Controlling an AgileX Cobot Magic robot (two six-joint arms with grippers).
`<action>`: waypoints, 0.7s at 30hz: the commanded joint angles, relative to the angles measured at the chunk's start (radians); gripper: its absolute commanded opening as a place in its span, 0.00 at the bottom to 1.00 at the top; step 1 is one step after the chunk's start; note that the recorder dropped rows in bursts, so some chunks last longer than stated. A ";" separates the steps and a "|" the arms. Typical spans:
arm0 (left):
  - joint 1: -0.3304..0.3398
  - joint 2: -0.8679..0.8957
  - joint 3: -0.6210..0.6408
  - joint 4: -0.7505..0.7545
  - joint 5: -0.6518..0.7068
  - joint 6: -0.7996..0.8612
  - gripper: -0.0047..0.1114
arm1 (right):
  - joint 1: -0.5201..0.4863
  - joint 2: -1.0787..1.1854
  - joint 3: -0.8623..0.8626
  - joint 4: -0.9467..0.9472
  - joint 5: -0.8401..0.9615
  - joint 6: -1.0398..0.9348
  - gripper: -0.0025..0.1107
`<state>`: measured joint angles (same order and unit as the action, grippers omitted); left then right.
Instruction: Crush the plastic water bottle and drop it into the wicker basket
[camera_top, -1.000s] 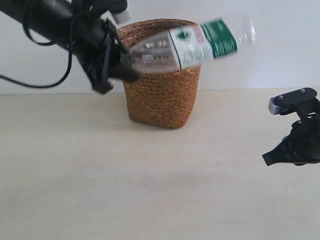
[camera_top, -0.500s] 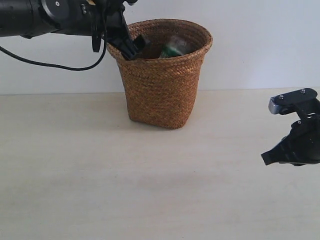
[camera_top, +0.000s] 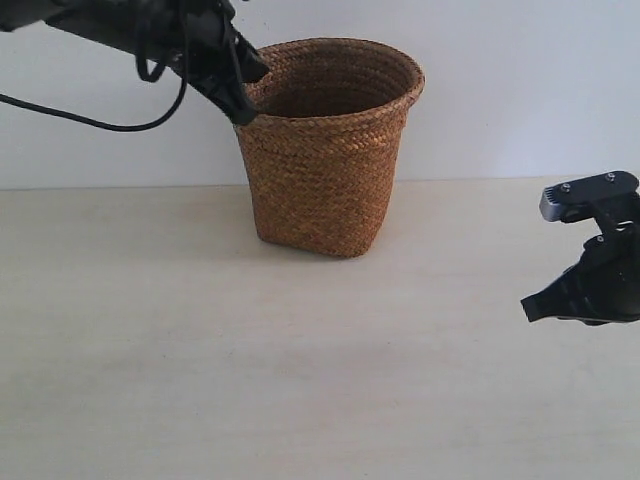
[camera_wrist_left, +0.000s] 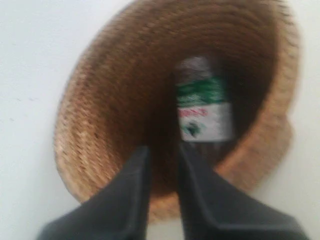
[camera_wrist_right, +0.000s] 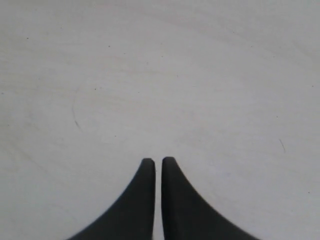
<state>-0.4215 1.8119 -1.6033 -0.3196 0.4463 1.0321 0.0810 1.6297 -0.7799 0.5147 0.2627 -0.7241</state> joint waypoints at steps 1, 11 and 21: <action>0.020 -0.067 -0.009 0.037 0.193 -0.054 0.07 | -0.001 -0.025 0.000 0.048 0.005 -0.007 0.02; 0.073 -0.118 -0.009 0.171 0.519 -0.466 0.07 | -0.001 -0.037 -0.169 0.142 0.283 0.039 0.02; 0.142 -0.227 0.126 0.320 0.775 -0.786 0.07 | -0.001 -0.109 -0.257 -0.536 0.519 0.564 0.02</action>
<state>-0.2821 1.6348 -1.5306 0.0000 1.2105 0.2941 0.0810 1.5678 -1.0300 0.2378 0.7233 -0.3561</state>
